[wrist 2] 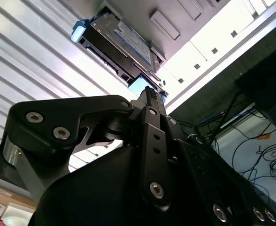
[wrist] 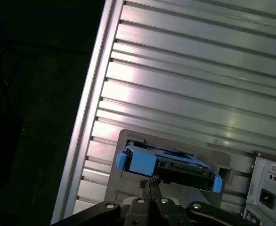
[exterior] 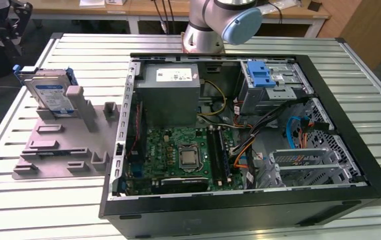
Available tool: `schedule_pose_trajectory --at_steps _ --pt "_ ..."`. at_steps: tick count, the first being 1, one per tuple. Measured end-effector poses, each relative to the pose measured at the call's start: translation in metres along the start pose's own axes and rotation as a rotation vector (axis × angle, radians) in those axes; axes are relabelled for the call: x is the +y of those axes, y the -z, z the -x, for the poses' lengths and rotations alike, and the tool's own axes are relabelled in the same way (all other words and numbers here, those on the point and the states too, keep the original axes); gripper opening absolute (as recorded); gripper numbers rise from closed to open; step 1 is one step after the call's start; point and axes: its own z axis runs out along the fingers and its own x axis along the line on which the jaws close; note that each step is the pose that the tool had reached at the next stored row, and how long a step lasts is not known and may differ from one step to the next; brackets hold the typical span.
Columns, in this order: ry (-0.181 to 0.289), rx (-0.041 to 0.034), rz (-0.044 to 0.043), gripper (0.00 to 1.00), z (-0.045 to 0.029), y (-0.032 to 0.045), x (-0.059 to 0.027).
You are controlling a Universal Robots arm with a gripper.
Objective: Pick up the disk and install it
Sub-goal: 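Pick up the disk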
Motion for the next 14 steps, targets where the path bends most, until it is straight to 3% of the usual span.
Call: schedule_pose_trajectory --at_steps 14 --pt "0.180 0.0075 -0.0021 0.11 0.0000 0.0000 0.0000"
